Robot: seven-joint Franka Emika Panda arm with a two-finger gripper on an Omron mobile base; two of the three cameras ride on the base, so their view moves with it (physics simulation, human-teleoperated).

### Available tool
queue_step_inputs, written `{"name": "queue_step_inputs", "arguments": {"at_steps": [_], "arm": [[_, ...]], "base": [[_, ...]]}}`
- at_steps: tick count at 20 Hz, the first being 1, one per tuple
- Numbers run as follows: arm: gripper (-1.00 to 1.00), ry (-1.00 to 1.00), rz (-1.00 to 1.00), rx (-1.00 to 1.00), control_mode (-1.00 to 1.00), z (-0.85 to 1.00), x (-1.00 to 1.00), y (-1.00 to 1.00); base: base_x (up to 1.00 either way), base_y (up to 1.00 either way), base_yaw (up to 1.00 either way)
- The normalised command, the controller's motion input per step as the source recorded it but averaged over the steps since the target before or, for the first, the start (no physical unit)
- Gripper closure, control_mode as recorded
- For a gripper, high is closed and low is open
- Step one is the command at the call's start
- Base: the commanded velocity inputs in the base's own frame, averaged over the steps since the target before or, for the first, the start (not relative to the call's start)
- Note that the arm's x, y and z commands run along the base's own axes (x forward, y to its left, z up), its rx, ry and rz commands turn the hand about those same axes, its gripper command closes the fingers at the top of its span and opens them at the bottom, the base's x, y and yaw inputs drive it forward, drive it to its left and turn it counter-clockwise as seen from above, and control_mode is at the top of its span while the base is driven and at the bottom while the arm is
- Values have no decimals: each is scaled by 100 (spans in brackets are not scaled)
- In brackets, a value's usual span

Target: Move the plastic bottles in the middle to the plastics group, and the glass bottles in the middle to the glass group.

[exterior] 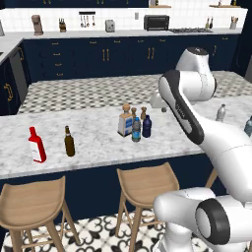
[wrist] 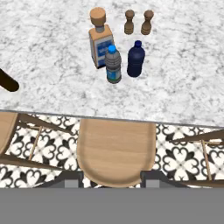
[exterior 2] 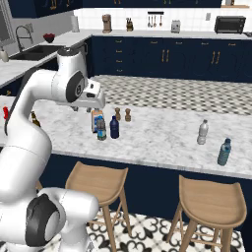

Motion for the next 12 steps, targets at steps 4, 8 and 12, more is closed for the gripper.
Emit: {"name": "queue_step_inputs", "arguments": {"at_steps": [4,8,12], "arm": [[-100,0,2,-1,-100,-12,-17,0],[-100,-4,0,-2,-100,-51,-2,14],[-100,-12,0,-1,-100,-36,46,28]], "base": [[0,0,0],[0,0,0],[0,0,0]]}}
